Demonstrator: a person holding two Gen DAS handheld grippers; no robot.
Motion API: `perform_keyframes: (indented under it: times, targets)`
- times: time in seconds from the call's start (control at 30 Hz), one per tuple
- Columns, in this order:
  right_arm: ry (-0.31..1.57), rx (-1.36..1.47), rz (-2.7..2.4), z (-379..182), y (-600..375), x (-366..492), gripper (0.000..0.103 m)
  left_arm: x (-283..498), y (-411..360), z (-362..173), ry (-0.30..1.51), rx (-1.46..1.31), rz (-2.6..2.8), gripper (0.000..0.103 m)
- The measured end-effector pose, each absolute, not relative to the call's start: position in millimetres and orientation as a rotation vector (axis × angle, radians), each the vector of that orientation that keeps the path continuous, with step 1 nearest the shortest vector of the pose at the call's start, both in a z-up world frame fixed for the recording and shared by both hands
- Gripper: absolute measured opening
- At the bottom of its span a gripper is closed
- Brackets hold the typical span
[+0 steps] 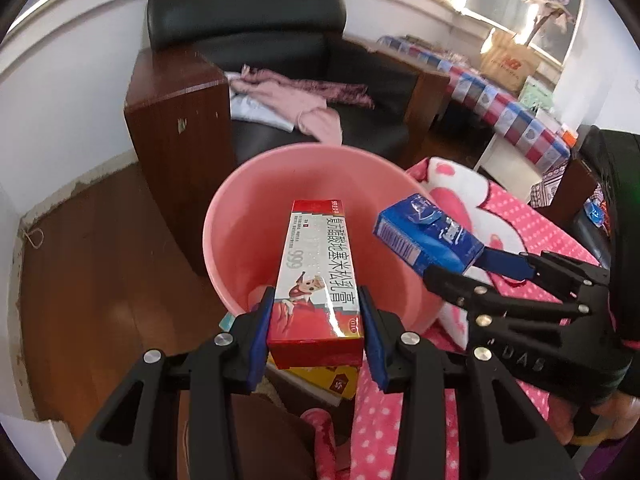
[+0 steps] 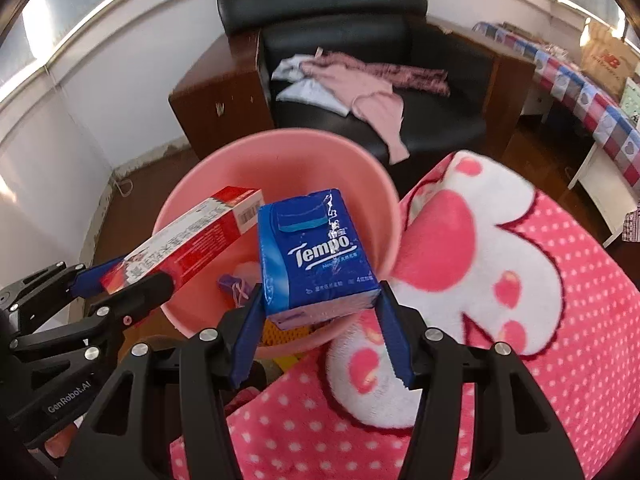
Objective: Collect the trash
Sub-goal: 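Carry the medicine box and tissue pack over the pink bucket, then open both tools to drop the box and tissue pack into the bucket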
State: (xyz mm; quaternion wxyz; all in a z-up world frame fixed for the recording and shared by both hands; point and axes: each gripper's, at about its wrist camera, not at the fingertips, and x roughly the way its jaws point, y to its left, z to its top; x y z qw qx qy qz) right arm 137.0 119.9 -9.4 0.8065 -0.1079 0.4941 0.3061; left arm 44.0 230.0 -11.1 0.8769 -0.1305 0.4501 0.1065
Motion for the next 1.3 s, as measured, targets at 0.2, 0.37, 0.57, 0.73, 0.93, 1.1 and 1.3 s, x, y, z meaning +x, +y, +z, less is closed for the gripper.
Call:
perform_keyframes:
  times: [0.2,0.37,0.57,0.73,0.93,1.1,1.3]
  targets:
    - [1.102,-0.258,0.643,-17,132,148,0.056,66,251,-17,1.013,-0.305,0.207,0.039]
    - [1.116,-0.252,0.641,-17,137,154,0.056,82,264,-23,1.083,-0.361,0.178,0.039]
    - [1.104,-0.263,0.644,-16,138,153,0.056,88,257,-28,1.112,-0.333,0.173,0.039]
    - [1.088,-0.23,0.638,-12,132,154,0.056,88,252,-28,1.135,-0.29,0.184,0.041]
    - [1.063,-0.209,0.636,-4,123,150,0.056,89,254,-30,1.151,-0.305,0.209,0.044]
    - [1.044,-0.19,0.635,1,116,147,0.056,83,253,-23,1.116,-0.321,0.206,0.044]
    - [1.033,-0.163,0.638,4,107,141,0.056,69,248,-9,1.025,-0.333,0.22,0.045]
